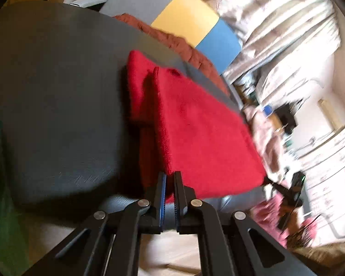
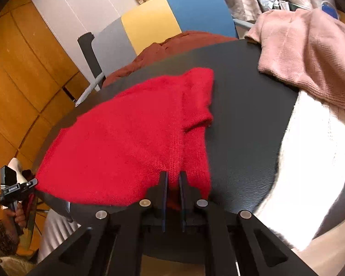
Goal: Fold clothes
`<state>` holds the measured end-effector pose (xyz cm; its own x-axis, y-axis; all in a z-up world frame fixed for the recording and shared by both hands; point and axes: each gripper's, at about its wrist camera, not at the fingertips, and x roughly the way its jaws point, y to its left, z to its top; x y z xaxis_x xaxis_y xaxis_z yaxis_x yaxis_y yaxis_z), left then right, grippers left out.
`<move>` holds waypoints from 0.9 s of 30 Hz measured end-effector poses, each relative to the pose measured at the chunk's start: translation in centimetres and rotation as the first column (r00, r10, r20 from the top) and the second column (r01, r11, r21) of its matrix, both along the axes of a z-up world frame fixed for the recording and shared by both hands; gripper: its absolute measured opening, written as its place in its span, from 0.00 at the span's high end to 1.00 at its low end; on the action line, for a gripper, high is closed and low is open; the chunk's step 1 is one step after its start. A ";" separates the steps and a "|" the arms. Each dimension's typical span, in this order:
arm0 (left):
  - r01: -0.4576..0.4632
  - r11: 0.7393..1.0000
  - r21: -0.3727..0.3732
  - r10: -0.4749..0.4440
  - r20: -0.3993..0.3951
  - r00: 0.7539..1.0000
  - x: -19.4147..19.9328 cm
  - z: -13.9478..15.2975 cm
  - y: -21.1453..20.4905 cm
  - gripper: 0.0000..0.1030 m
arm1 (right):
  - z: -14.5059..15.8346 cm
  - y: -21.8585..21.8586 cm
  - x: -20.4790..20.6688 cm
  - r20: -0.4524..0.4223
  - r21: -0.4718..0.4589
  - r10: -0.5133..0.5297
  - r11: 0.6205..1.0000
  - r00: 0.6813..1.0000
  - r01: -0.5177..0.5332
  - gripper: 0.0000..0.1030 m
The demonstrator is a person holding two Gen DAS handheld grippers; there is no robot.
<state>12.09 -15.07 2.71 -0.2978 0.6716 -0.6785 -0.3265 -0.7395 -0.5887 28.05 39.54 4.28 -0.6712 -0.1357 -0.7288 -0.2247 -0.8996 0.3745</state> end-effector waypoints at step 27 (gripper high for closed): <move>-0.079 0.996 -0.048 0.075 -0.083 0.994 -3.7 -0.9 6.7 0.87 | 2.5 0.0 -14.8 -0.013 0.293 0.006 0.956 1.000 -0.002 0.92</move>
